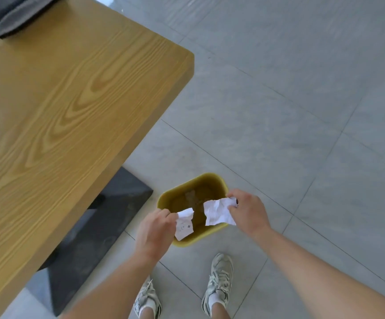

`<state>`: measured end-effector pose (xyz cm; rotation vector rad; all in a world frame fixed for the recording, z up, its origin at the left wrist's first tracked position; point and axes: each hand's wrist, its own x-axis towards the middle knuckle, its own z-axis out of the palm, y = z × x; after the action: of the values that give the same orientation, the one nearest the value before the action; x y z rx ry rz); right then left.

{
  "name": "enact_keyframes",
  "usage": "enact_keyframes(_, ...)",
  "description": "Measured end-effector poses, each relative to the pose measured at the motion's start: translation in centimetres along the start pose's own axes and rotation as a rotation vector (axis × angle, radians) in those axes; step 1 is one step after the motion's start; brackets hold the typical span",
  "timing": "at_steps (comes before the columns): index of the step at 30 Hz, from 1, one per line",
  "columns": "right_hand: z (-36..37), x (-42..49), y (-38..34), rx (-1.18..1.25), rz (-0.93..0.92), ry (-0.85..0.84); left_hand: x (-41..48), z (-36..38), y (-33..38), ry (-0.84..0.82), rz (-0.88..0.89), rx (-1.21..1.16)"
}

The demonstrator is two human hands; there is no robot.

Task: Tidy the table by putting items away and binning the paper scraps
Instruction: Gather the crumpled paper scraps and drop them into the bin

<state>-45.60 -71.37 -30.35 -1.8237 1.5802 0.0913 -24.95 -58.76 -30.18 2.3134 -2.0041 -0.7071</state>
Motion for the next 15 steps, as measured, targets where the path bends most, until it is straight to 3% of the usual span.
enact_keyframes(15,8.9,4.4,5.1,-0.087,0.007,-0.075,3.0,8.9,-2.6,-0.092,0.024,0.052)
